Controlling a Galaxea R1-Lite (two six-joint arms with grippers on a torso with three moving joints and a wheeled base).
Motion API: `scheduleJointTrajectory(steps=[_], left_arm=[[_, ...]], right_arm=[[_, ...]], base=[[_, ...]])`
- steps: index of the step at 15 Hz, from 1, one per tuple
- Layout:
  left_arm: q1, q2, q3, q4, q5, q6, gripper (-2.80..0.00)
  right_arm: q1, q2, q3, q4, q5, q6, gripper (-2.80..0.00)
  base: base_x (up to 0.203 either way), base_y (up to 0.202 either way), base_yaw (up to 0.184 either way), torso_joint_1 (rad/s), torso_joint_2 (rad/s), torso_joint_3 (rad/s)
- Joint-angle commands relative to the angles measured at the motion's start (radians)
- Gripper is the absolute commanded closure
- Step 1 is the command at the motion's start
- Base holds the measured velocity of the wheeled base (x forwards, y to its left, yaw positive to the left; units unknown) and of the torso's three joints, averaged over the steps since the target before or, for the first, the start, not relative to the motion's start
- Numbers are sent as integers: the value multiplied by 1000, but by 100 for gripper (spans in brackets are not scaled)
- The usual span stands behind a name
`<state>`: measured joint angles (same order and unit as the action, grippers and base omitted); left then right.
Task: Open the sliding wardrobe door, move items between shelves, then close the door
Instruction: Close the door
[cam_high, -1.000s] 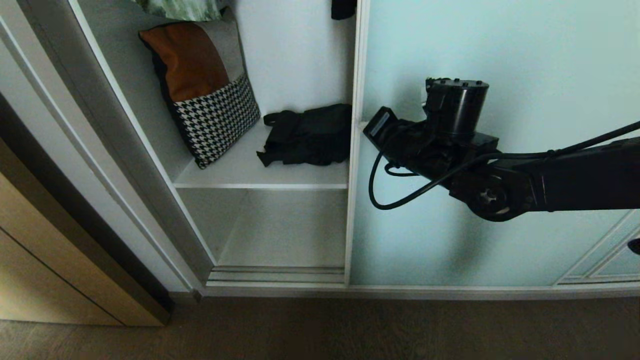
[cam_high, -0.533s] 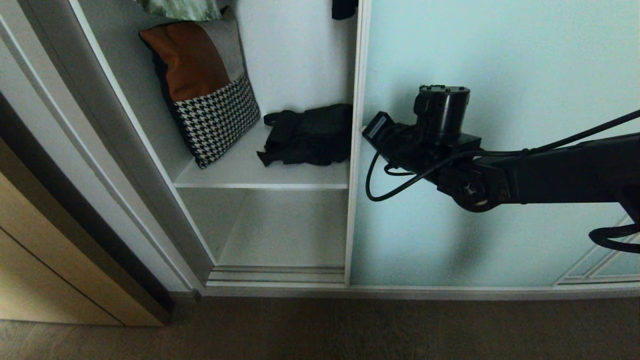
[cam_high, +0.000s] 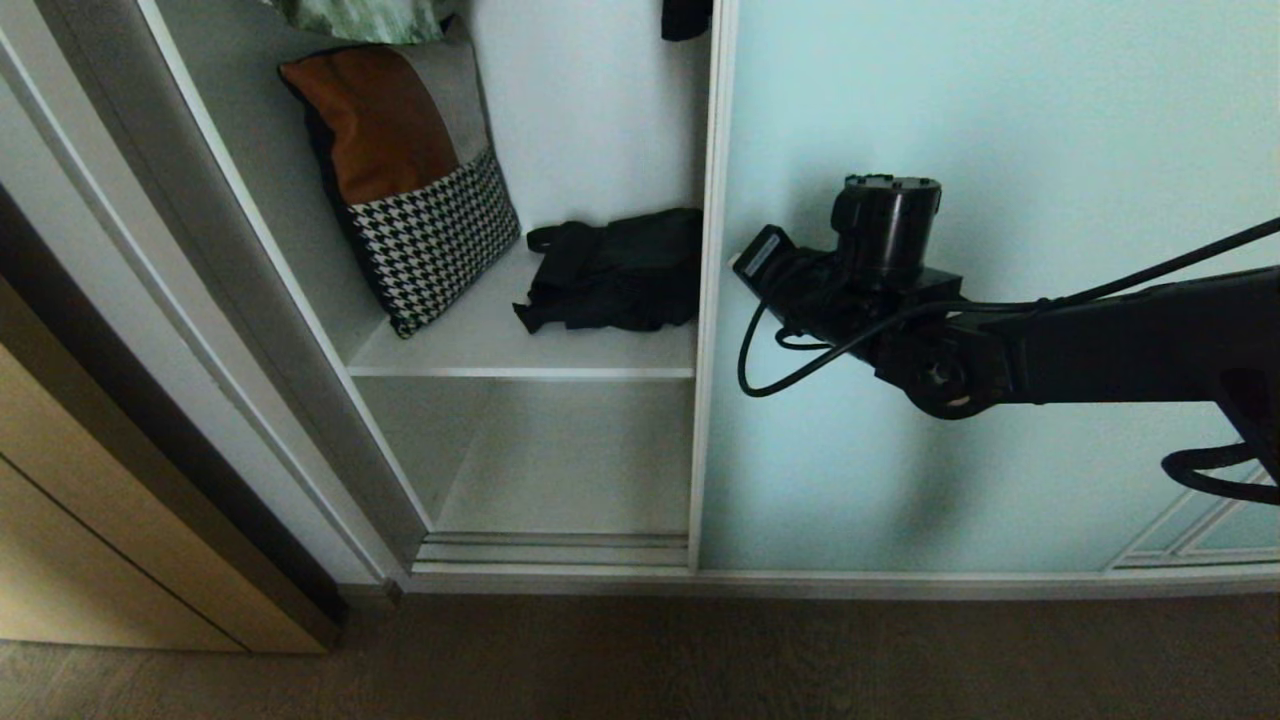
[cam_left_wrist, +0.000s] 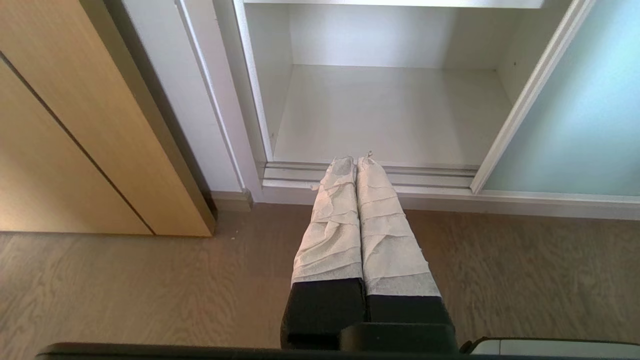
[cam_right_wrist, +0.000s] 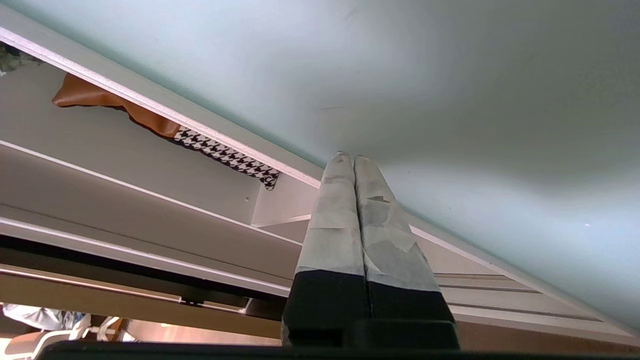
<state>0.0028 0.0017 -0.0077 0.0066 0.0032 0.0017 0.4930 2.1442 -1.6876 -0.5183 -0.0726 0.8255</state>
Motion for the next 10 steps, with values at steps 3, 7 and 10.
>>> scheduleJointTrajectory(steps=[3,7,10], left_arm=[[0,1,0,1,1,0,0],[0,0,-2,1,0,0,0],[0,1,0,0,0,0,0]], right_arm=[[5,49,-54,27,-2,6,0],[31,94,-133,68,-3,4,0],[59,143,-233,113,-3,4,0]], base=[[0,0,0,0,0,0],[0,0,0,0,0,0],[0,0,0,0,0,0]])
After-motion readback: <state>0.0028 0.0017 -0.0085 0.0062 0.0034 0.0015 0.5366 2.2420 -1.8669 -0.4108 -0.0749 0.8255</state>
